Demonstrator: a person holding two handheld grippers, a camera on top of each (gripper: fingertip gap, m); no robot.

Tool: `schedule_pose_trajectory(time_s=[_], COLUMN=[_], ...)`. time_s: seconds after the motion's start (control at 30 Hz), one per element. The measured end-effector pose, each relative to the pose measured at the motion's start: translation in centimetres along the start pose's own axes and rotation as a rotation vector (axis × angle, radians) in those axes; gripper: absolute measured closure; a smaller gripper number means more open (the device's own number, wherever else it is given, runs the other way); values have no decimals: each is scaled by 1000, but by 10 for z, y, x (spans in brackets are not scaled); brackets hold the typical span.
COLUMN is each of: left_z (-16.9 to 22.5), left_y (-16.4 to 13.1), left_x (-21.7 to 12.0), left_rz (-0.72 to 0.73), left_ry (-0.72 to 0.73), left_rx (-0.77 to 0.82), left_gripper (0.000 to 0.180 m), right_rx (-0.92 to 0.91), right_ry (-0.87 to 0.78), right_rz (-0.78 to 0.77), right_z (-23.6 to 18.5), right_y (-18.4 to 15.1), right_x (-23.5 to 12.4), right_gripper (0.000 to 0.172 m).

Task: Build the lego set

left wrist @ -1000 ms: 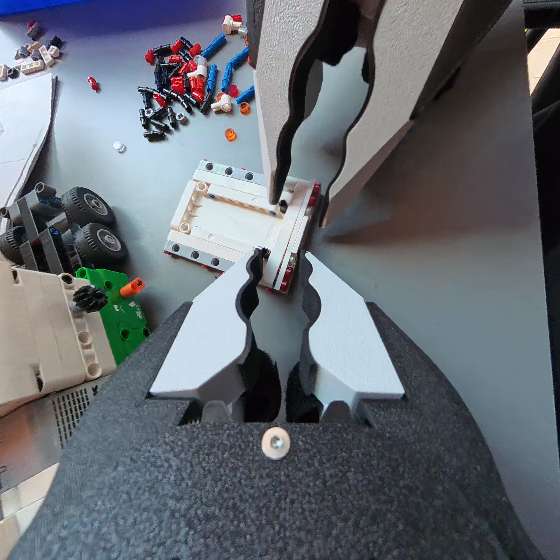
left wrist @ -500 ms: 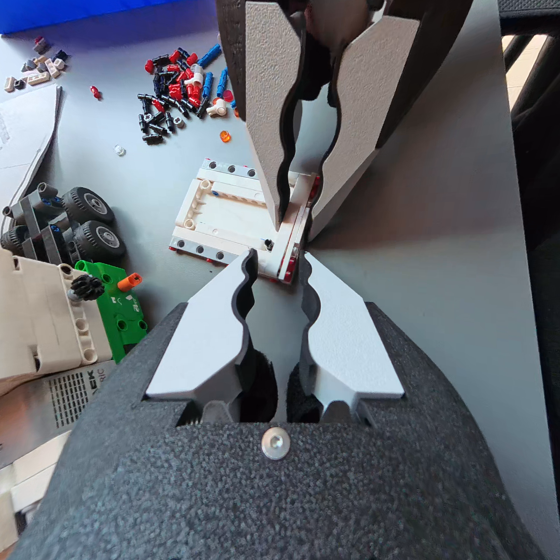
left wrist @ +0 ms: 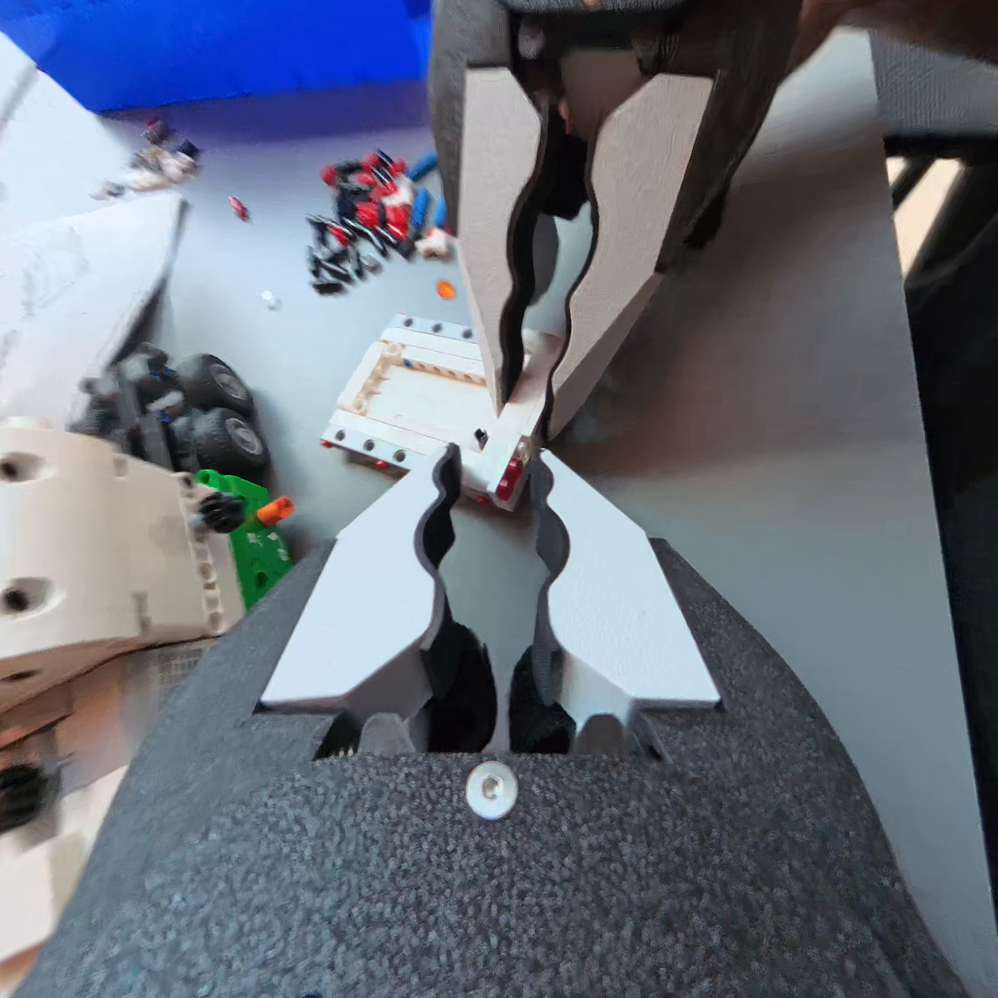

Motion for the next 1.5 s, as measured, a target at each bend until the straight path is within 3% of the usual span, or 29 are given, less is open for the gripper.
schedule_pose_trajectory(time_s=[0.03, 0.17, 0.27, 0.37, 0.47, 0.6, 0.7, 0.93, 1.13, 1.33, 1.5], left_z=[-7, -28, -21, -16, -22, -11, -6, 2, 11, 9, 2], left_y=[10, 49, 62, 64, 65, 77, 84, 78, 60, 43, 38], left_x=[-7, -45, -49, -37, -27, -28, -35, -40, -39, -40, -37], left_rz=[53, 288, 409, 444, 449, 529, 588, 535, 393, 266, 198], left_ry=[50, 185, 118, 101, 181, 52, -20, 16, -8, 8, 99], left_rx=[-7, -176, -369, -478, -506, -653, -723, -613, -557, -489, -408], left_gripper=[146, 143, 137, 110, 83, 64, 59, 69, 71, 73, 73], right_rx=[42, 283, 524, 725, 809, 848, 783, 707, 608, 405, 520], right_ry=[8, 37, 135, 290, 374, 483, 459, 590, 593, 447, 512], right_rz=[34, 310, 621, 876, 992, 1085, 1065, 1067, 889, 678, 651], right_z=[3, 17, 25, 25, 18, 0, -13, -37, -46, -44, -38], right_y=[4, 37, 67, 85, 92, 102, 102, 107, 97, 89, 88], right_x=[-5, -35, -63, -81, -84, -85, -78, -81, -73, -63, -55], right_gripper=[158, 158, 158, 159, 159, 158, 158, 158, 149, 144, 153])
Point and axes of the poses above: each gripper's, where its closed fingertips meet, x out along the fingers, y out of its top, z = x × y across the jaws, the point moved 1 cm from there along -x, back along the fingers, and after that the axes turned 6 degrees about z, right-handed, at the moved point
